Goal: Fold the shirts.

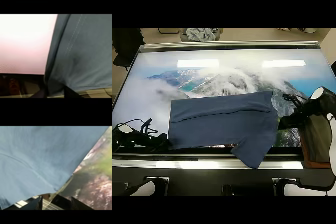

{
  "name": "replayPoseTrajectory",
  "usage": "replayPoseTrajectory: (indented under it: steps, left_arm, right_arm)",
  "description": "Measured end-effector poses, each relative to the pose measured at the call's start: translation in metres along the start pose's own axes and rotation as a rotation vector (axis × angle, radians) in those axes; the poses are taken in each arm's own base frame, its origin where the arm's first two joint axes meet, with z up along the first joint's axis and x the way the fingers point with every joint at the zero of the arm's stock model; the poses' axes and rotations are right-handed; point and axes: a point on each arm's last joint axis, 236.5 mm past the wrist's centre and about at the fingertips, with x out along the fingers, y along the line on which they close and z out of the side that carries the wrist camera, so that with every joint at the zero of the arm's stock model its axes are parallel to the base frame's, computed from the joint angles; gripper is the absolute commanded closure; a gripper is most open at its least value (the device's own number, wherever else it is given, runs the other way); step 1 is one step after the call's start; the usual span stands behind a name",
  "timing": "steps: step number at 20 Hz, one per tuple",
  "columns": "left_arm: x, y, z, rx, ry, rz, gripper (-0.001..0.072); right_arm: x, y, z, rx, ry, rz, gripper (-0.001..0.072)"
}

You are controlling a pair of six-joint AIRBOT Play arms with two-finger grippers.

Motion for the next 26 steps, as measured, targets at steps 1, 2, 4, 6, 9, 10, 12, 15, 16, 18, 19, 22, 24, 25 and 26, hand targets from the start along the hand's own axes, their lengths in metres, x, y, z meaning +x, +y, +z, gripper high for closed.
replayPoseTrajectory:
  steps: [1,2,4,6,9,10,12,15,16,18,19,22,24,25,26]
  left_arm:
    - [0.002,0.001,0.001,-0.002,-0.006,0.0,0.0673]
    - [0.004,0.001,0.0,-0.007,-0.007,-0.004,0.0673]
    - [0.005,0.0,0.0,-0.009,-0.01,-0.009,0.0673]
    - [0.006,0.0,0.0,-0.003,-0.012,-0.01,0.0673]
    - [0.006,0.001,0.0,0.001,-0.013,-0.01,0.0673]
    - [0.006,0.001,0.0,0.003,-0.014,-0.01,0.0673]
    - [0.007,0.001,0.0,0.007,-0.015,-0.009,0.0673]
    - [0.007,0.001,0.0,0.011,-0.016,-0.009,0.0673]
    - [0.006,0.001,0.0,0.011,-0.017,-0.009,0.0673]
    - [0.006,0.001,0.001,0.014,-0.018,-0.008,0.0673]
    - [0.007,0.001,0.001,0.014,-0.018,-0.008,0.0673]
    - [0.007,0.001,0.001,0.015,-0.02,-0.007,0.0675]
    - [0.004,0.001,0.006,0.037,-0.037,-0.002,0.0676]
    - [0.001,0.001,0.013,0.061,-0.061,0.006,0.0677]
    - [-0.005,0.001,0.021,0.095,-0.092,0.02,0.0678]
  right_arm:
    - [0.002,0.003,-0.005,0.0,0.001,0.001,0.0264]
    - [0.005,0.006,-0.01,-0.001,0.002,0.002,0.0218]
    - [0.014,0.014,-0.026,0.003,0.007,0.009,0.0201]
    - [0.029,0.03,-0.043,0.011,0.008,0.048,0.0201]
    - [0.052,0.052,-0.058,0.022,-0.019,0.115,0.0201]
    - [0.059,0.054,-0.061,0.029,-0.028,0.122,0.0201]
    - [0.071,0.057,-0.065,0.047,-0.042,0.131,0.0209]
    - [0.084,0.062,-0.067,0.088,-0.066,0.15,0.0218]
    - [0.088,0.066,-0.066,0.109,-0.079,0.172,0.0219]
    - [0.094,0.073,-0.062,0.145,-0.108,0.203,0.024]
    - [0.097,0.072,-0.06,0.156,-0.125,0.201,0.0371]
    - [0.102,0.064,-0.053,0.179,-0.166,0.172,0.0664]
    - [0.102,0.065,-0.052,0.161,-0.171,0.174,0.0664]
    - [0.101,0.064,-0.052,0.138,-0.175,0.17,0.0667]
    - [0.097,0.062,-0.05,0.105,-0.178,0.155,0.0667]
